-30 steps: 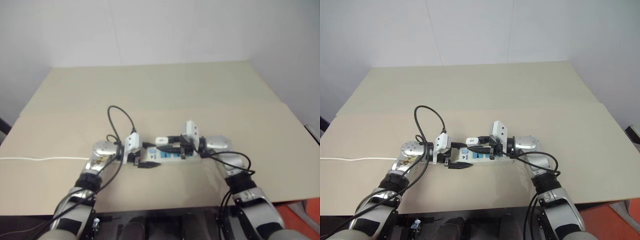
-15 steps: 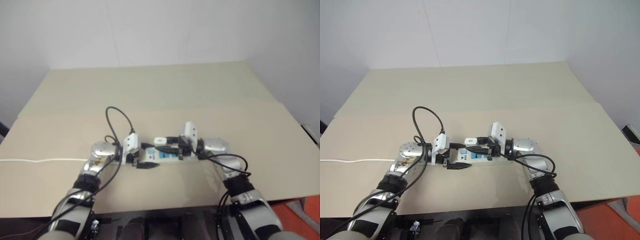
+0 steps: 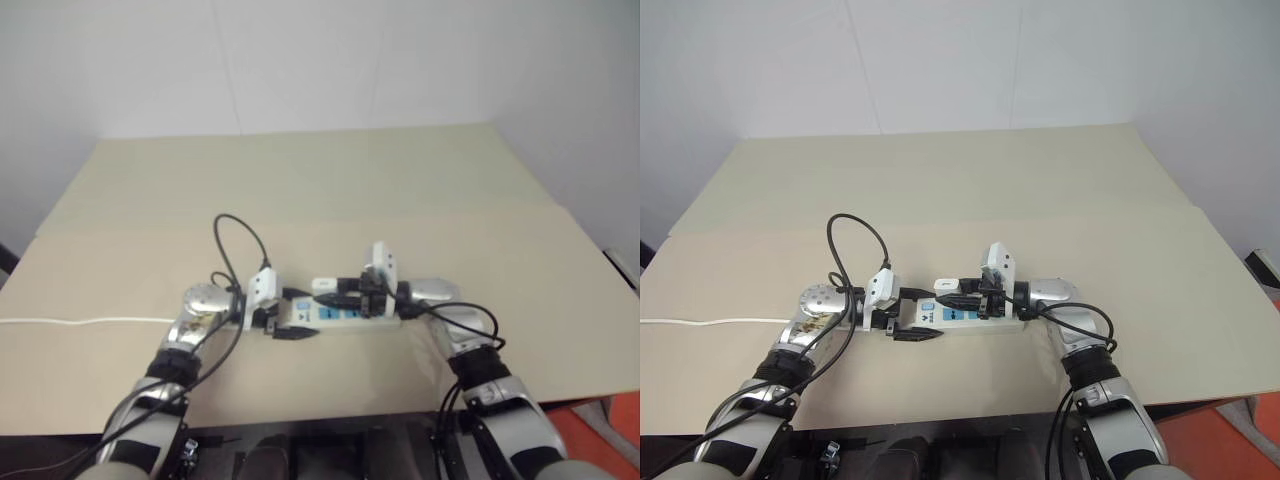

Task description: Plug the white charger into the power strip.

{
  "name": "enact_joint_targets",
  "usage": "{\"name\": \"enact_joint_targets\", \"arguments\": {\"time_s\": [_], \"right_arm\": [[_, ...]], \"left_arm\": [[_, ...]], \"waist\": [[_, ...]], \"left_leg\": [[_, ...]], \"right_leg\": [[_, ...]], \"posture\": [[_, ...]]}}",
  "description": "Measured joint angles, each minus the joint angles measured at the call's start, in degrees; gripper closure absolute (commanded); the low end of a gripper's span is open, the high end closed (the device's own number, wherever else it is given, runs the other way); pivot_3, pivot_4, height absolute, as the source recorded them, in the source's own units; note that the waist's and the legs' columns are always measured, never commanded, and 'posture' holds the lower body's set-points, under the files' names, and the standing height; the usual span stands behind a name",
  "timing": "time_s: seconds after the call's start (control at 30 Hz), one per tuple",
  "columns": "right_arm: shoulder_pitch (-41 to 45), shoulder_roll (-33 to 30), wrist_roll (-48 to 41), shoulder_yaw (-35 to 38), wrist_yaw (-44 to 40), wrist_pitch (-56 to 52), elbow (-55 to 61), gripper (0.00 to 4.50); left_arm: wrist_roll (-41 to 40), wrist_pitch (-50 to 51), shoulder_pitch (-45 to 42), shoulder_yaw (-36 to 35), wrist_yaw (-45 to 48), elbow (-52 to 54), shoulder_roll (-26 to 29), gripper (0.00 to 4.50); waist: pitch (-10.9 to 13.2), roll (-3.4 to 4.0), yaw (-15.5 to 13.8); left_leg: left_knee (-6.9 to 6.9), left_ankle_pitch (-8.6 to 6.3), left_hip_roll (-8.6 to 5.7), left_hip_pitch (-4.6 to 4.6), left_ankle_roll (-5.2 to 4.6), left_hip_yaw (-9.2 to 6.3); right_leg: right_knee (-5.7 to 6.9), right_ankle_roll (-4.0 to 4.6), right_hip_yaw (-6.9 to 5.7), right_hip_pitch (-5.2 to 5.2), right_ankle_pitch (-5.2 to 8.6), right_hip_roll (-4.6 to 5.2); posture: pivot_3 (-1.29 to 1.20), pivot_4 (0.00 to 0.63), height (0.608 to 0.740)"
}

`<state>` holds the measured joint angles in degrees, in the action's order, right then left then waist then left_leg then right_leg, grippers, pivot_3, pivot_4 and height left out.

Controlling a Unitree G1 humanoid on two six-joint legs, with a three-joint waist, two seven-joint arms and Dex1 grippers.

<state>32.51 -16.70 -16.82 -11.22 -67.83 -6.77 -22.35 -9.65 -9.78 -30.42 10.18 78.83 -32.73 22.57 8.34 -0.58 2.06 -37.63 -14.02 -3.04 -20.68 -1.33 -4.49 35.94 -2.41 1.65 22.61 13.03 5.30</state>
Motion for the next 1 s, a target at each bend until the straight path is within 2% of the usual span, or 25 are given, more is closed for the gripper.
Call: {"name": "enact_joint_targets", "arguments": {"time_s": [0.3, 0.43, 0.77, 1.0], "right_arm": [[1.07, 0.0, 2.11, -1.63, -1.69, 10.92, -5.35, 3.38], [1.2, -0.5, 2.2, -2.66, -2.38, 14.98, -7.8, 3.38], [2.74, -0.99, 2.19, -4.27, -3.22, 16.46, -11.35, 3.38], [2.71, -0.99, 2.16, -4.53, -3.21, 16.45, -11.43, 3.38]], "left_arm": [[0.01, 0.09, -0.16, -0.02, 0.17, -0.36, 0.28, 1.2], [0.04, 0.2, -0.15, -0.02, -0.19, -0.47, 0.33, 1.2], [0.14, 1.41, 0.81, 0.2, -1.1, 0.83, 0.73, 1.2], [0.08, 2.18, 1.27, 0.3, -1.34, 1.68, 1.14, 1.2]], "waist": [[0.0, 0.0, 0.13], [-0.01, -0.02, 0.21], [-0.61, -0.62, 0.19], [-0.7, -0.72, 0.18]], "left_leg": [[0.03, 0.0, 0.02, 0.15, 0.0, 0.0], [0.21, 0.0, 0.01, 0.47, 0.0, 0.02], [0.38, 0.0, 0.02, 0.59, 0.01, 0.01], [0.53, -0.01, 0.02, 0.71, 0.01, 0.0]], "right_leg": [[0.0, -0.02, 0.0, -0.13, 0.01, -0.02], [-0.11, -0.38, 0.05, -0.42, 0.23, 0.02], [-0.14, -0.28, 0.17, -0.42, 0.18, 0.0], [-0.16, -0.28, 0.22, -0.44, 0.19, 0.0]], "posture": [[0.0, 0.15, 0.74], [0.0, 0.15, 0.74], [0.0, 0.15, 0.74], [0.0, 0.15, 0.74]]}}
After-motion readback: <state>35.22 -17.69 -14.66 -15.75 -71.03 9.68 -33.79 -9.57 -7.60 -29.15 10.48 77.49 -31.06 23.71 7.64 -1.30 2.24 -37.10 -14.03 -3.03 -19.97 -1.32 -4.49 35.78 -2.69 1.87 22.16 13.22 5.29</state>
